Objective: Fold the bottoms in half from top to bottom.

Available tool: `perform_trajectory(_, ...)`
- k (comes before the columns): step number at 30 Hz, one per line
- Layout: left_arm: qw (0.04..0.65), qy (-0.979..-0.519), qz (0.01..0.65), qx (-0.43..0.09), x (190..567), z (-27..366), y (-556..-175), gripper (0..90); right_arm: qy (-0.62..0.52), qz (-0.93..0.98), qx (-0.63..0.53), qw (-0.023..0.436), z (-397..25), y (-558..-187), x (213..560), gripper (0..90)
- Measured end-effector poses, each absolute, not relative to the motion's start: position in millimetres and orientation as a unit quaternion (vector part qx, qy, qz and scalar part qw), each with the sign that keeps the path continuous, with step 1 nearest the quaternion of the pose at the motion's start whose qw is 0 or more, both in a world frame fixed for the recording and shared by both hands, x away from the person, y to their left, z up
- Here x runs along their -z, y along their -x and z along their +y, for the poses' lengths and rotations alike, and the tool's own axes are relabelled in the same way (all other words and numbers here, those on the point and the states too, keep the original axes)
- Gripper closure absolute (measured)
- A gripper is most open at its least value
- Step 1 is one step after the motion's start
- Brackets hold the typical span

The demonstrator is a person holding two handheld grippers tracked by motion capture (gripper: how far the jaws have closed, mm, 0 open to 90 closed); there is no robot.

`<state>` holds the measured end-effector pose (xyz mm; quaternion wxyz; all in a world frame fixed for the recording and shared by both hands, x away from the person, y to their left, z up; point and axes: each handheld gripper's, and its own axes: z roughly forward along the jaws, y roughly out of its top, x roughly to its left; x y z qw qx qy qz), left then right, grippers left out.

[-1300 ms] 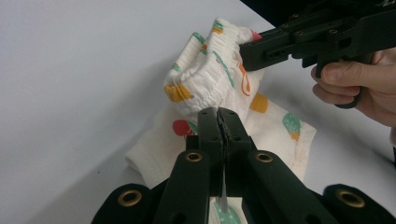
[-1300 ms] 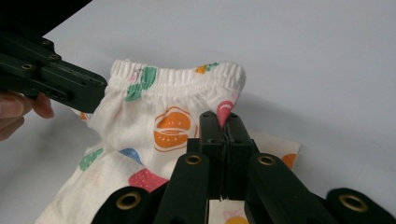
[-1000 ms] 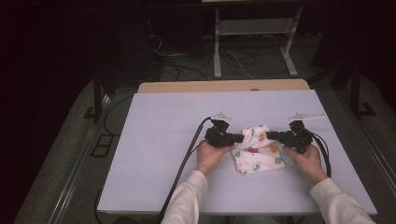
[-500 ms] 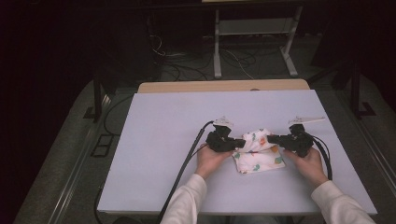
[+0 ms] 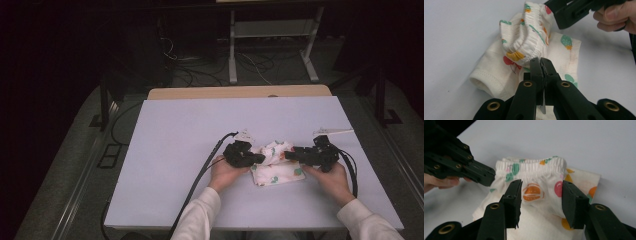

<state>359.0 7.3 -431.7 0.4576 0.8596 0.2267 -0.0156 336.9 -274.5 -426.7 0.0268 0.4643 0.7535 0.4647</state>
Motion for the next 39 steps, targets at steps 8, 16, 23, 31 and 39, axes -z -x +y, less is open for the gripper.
perform_trajectory(8,0.453,-0.867,0.206,0.013,432.3,6.0,-356.5,88.6,-0.467,0.739,-0.485,0.029,-275.2,-345.0,412.9,49.8)
perform_trajectory(16,0.45,-0.871,0.199,0.013,433.7,4.1,-355.3,88.6,-0.462,0.746,-0.479,0.023,-263.4,-361.1,397.8,61.9)
perform_trajectory(23,0.446,-0.873,0.195,0.015,435.3,2.9,-354.8,88.6,-0.451,0.766,-0.458,0.019,-246.9,-378.5,391.5,84.4)
perform_trajectory(31,0.443,-0.876,0.19,0.015,436.0,2.3,-354.0,88.6,-0.452,0.783,-0.427,0.01,-227.1,-397.7,396.8,88.1)
perform_trajectory(39,0.443,-0.876,0.19,0.015,436.9,1.2,-353.1,88.6,-0.451,0.803,-0.389,-0.007,-206.8,-410.7,406.3,88.2)
